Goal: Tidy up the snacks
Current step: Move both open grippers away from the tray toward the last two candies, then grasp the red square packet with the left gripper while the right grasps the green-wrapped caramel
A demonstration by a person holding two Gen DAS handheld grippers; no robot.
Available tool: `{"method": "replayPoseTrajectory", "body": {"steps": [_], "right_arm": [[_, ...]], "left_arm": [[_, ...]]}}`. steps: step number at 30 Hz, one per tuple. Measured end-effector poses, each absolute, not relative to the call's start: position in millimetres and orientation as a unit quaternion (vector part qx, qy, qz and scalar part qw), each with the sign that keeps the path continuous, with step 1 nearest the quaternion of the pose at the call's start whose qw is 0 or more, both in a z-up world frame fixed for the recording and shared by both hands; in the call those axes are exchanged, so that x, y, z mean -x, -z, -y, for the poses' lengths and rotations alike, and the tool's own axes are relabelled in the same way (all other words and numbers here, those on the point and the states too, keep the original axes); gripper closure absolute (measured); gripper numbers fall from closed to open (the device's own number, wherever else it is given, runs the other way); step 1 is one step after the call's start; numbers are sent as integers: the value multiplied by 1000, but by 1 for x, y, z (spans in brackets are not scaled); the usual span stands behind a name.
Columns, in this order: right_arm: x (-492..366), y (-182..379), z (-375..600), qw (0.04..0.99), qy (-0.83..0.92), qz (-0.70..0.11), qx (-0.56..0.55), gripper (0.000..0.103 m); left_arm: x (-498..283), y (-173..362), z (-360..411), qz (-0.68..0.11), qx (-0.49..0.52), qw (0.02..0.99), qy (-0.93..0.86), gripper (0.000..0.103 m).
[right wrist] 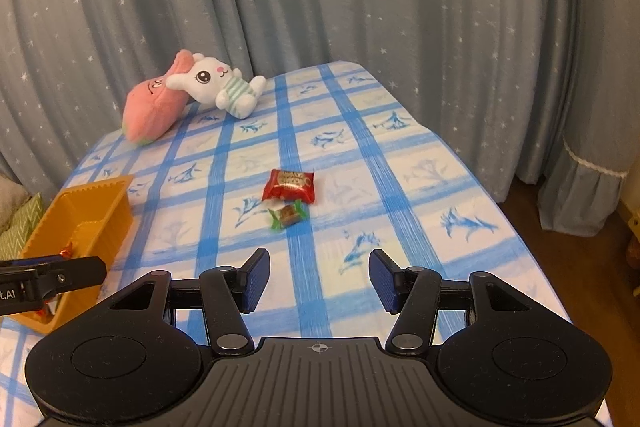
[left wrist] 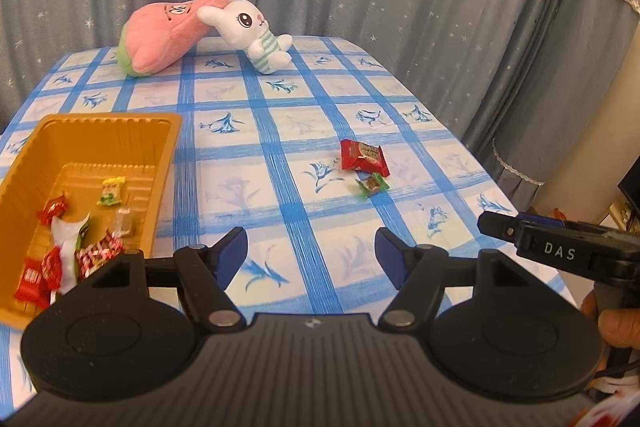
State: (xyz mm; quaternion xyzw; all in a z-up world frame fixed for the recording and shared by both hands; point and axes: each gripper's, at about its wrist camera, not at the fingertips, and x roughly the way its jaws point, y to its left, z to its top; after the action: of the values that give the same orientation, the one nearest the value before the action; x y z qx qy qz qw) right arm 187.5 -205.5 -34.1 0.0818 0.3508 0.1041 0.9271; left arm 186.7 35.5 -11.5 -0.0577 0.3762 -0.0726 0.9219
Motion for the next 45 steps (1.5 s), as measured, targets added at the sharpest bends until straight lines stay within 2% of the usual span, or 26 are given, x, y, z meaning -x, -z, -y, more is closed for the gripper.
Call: {"method": "replayPoseTrajectory", "body": {"steps": [14, 21, 37, 38, 41, 45], "right_arm": [[-266, 91, 166, 929, -180, -323, 4, 48], [-303, 121, 159, 922, -186, -340, 14, 48], [-330, 145, 138, 917, -193, -347, 32, 48], [-329, 145, 138, 917, -193, -347, 32, 49], [-329, 144, 137, 918, -192, -345, 43, 66], [-329, 141, 140, 915, -197, -349, 34, 74]], "left_arm": [[-254, 54, -39, -372, 37, 924, 77, 35], [-279, 72, -37, -368, 10, 926, 86, 34], [-285, 82, -37, -369, 23, 924, 103, 34], [-285, 82, -36, -369, 23, 924, 103, 34], [-285, 84, -36, -371, 23, 923, 103, 34], [-285, 85, -36, -372, 22, 922, 103, 34]]}}
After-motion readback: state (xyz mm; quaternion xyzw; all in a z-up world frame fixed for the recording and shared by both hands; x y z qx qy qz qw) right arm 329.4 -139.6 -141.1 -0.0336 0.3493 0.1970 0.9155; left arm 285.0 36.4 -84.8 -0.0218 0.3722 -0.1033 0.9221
